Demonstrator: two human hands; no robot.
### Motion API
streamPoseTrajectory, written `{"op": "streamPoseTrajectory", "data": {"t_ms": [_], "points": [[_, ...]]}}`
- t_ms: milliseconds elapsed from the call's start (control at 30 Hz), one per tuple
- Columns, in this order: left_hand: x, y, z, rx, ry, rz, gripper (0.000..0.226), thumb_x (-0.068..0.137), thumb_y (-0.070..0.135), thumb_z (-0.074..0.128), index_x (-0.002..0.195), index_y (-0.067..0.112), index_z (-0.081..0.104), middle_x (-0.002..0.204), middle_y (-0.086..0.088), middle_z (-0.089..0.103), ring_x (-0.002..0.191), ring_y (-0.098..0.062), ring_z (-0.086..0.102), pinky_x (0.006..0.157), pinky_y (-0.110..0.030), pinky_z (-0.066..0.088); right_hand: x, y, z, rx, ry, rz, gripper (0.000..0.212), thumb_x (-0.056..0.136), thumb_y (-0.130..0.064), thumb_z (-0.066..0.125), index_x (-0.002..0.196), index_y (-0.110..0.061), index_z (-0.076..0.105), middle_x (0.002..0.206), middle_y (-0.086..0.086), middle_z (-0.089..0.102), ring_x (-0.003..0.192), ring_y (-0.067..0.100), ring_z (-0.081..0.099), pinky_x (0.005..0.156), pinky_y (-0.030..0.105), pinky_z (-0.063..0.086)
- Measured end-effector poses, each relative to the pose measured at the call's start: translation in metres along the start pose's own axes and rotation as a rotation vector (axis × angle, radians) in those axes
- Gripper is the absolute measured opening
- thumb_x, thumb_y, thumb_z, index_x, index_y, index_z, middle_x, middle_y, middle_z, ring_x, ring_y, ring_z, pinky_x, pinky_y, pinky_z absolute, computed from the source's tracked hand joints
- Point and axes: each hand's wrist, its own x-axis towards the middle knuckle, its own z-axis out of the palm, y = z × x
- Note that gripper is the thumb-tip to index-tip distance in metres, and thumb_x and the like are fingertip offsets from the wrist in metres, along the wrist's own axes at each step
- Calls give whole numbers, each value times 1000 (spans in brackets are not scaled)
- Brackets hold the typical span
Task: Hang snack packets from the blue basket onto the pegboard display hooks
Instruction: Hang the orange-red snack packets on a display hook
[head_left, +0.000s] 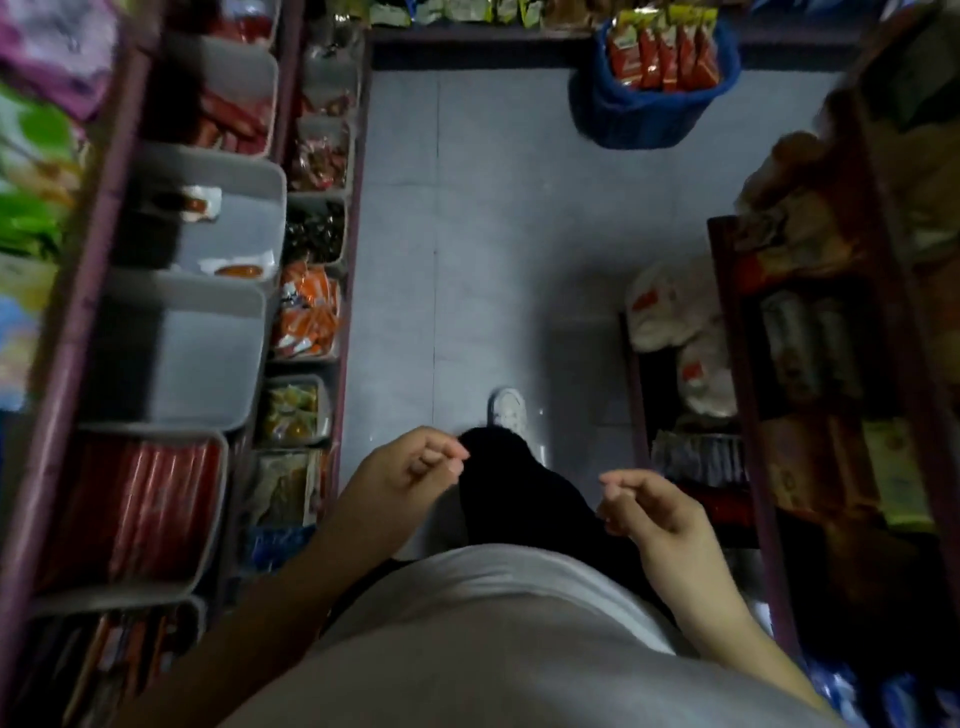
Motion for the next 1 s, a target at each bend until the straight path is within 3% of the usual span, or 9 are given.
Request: {"op": "streamPoseTrajectory", "data": {"t_ms": [100, 267, 433, 567, 800, 867, 1000], "points": [[78, 30, -21, 14, 106, -22, 27, 87, 9, 63, 76, 34, 62, 73, 20, 66, 69, 2, 59, 75, -29, 48, 90, -52, 1, -20, -52, -32, 20, 93, 1, 54, 84, -12, 66, 59, -6, 61, 56, -3, 56, 58, 7, 44], [180, 88, -54, 26, 156, -37, 27, 89, 3, 58, 78, 28, 61, 74, 25, 65, 70, 8, 59, 67, -2, 39, 215, -153, 8, -55, -137, -88, 20, 93, 3, 54, 87, -11, 66, 62, -7, 62, 57, -4, 56, 61, 9, 45], [287, 123, -88, -84, 194, -108, 24, 89, 0, 57, 80, 21, 63, 61, 8, 64, 63, 5, 58, 64, -6, 42, 334, -234, 39, -44, -190, -135, 23, 92, 3, 54, 84, -15, 65, 65, 4, 60, 56, -5, 58, 59, 8, 45], [398, 148, -123, -93, 195, -81, 27, 89, -1, 57, 79, 23, 62, 64, 17, 66, 63, 7, 59, 63, -3, 41, 431, -282, 60, -68, -168, -152, 27, 93, 2, 54, 82, -20, 65, 64, 0, 61, 58, -4, 58, 61, 10, 45], [597, 239, -179, 30, -13, 36, 28, 89, 5, 59, 78, 31, 62, 68, 23, 66, 66, 6, 60, 67, -11, 44, 560, -360, 50, -8, 54, -78, 26, 92, -1, 56, 82, -22, 67, 62, -9, 65, 59, 2, 57, 62, 11, 46], [649, 272, -176, 20, -100, 78, 29, 90, -1, 56, 80, 27, 61, 66, 21, 65, 64, 5, 58, 68, -14, 45, 588, -373, 37, 9, 130, -46, 25, 93, -3, 56, 82, -23, 67, 64, -8, 66, 60, 2, 57, 62, 12, 47], [751, 330, -150, 14, -257, 140, 29, 89, -3, 54, 82, 24, 59, 63, 18, 63, 60, 6, 54, 66, -9, 43, 652, -390, 9, 83, 261, 12, 28, 93, -2, 55, 81, -24, 67, 62, -8, 66, 60, 3, 57, 62, 13, 47]]}}
